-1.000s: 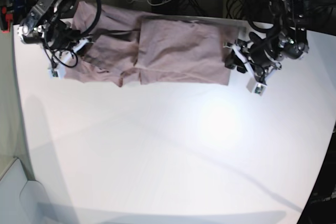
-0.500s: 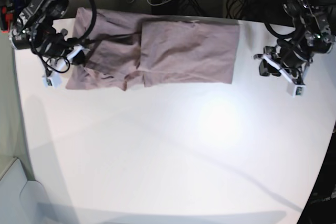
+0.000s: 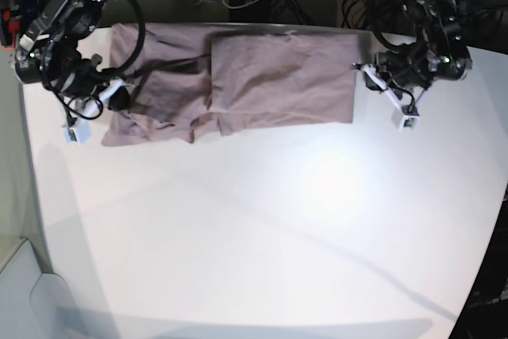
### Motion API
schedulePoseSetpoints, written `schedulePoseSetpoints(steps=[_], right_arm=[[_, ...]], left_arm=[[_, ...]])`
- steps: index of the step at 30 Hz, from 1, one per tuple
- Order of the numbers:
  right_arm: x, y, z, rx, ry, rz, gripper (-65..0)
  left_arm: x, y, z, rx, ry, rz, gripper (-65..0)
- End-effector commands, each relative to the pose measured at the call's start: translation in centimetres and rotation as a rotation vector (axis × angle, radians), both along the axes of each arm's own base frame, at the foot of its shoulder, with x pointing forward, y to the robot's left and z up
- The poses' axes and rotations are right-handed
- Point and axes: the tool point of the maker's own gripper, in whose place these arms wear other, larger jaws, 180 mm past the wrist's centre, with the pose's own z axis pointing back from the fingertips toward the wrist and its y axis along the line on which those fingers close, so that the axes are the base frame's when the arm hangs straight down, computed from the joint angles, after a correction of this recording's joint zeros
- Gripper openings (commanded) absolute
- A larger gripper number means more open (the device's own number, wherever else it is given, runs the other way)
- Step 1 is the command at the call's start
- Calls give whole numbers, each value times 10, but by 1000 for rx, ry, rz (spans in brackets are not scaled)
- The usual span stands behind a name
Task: Layout the t-shirt on the table in an organized manner, then fold the t-shirt properly
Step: 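Lift the right gripper's end and fold it over toward the left gripper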
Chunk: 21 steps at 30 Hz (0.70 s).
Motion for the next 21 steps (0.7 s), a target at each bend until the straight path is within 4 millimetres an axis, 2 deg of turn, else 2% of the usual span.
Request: schedulePoseSetpoints(steps=[1,5,7,13,21], right_arm=[[11,5,15,26,-66,17,-650],[19,25,30,113,-143,85,-650],[19,42,38,180,-179,123,-650],[11,97,83,279,-322,315,-650],[-14,177,93,397,-314,526,-650]], left_arm=[[2,-1,1,-1,-2,1,-649],[7,-8,1,-20,-8,6,-649],[11,-10,3,-24,-17,4,-649],[9,-15,1,-39,-15,10,-649],[10,-17,2,-43,-19,11,-649]])
